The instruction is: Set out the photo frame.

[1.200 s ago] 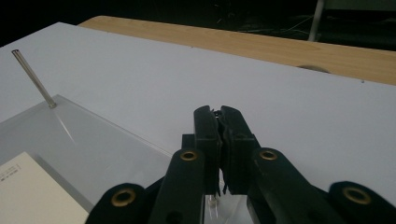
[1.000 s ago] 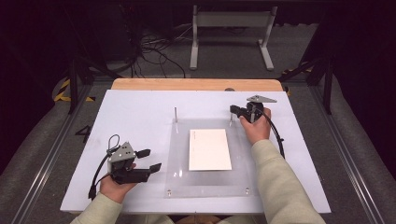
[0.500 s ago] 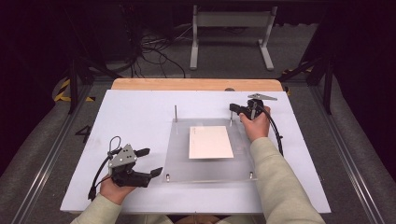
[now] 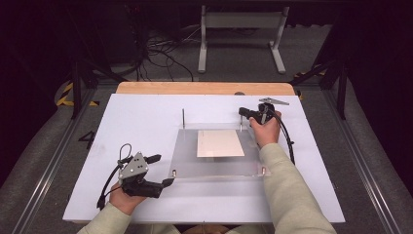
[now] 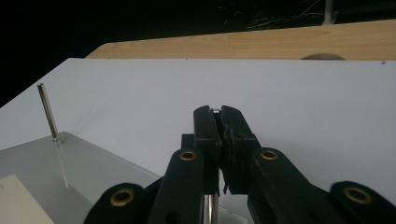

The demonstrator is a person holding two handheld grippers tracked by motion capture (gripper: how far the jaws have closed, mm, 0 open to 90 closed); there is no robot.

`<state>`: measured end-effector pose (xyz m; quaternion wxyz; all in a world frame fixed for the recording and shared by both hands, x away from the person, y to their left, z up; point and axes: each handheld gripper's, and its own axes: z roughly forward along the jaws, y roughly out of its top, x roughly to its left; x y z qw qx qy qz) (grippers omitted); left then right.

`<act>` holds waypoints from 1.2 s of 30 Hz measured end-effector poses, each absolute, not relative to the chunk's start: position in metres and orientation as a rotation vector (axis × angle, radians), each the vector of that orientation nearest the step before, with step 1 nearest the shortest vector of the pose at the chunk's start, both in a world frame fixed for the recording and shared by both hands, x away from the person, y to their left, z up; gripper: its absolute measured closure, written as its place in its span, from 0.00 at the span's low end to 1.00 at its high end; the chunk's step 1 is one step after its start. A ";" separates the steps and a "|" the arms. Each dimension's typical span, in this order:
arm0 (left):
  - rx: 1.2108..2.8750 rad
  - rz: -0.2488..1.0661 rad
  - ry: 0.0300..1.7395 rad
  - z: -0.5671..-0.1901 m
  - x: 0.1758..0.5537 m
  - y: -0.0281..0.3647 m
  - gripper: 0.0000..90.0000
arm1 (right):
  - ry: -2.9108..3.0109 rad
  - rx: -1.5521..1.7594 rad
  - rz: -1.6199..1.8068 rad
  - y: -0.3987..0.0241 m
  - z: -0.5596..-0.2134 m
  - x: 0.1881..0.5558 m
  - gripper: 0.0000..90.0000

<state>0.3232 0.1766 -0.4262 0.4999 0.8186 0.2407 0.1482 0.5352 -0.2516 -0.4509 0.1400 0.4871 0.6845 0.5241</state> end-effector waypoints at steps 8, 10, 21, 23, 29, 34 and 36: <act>1.917 0.390 0.560 -0.421 0.324 0.172 0.18 | 1.975 1.416 1.517 -0.251 -0.451 0.536 0.95; 1.869 0.433 0.535 -0.417 0.324 0.168 0.18 | 1.976 1.419 1.518 -0.252 -0.451 0.536 0.95; 1.829 0.604 0.400 -0.406 0.318 0.139 0.26 | 1.980 1.421 1.521 -0.252 -0.451 0.534 0.95; 1.837 0.604 0.392 -0.405 0.316 0.136 0.31 | 1.980 1.424 1.523 -0.252 -0.451 0.534 0.95; 1.878 0.570 0.464 -0.406 0.320 0.134 0.50 | 1.973 1.419 1.545 -0.254 -0.452 0.532 0.95; 1.891 0.586 0.473 -0.406 0.320 0.134 0.51 | 1.972 1.407 1.519 -0.252 -0.450 0.531 0.95; 1.899 0.593 0.475 -0.406 0.319 0.134 0.52 | 1.978 1.416 1.532 -0.253 -0.450 0.531 0.93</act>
